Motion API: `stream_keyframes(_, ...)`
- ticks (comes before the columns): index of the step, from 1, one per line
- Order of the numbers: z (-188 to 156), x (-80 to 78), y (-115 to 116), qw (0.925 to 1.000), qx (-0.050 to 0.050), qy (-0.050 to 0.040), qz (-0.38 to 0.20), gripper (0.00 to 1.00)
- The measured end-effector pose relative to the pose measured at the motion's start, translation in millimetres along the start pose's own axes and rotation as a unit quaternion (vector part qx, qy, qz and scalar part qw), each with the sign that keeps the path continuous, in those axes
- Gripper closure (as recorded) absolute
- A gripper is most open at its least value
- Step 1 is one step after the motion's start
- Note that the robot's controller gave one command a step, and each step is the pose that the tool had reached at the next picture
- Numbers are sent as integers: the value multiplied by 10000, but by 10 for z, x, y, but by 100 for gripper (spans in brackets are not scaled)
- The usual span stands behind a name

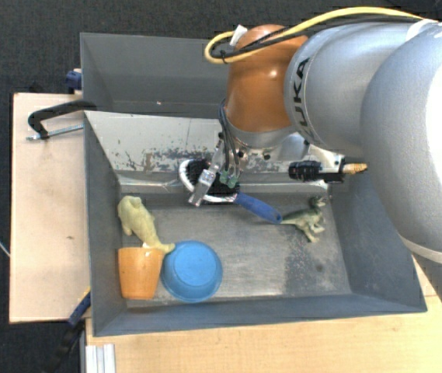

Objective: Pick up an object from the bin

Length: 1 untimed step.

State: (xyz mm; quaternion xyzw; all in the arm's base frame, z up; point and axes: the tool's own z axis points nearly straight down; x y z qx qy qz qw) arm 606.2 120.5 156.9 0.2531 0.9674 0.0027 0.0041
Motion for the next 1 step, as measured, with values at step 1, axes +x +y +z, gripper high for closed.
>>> stream_keyframes(1,-340,-10,20,10000,7,9,-14,100)
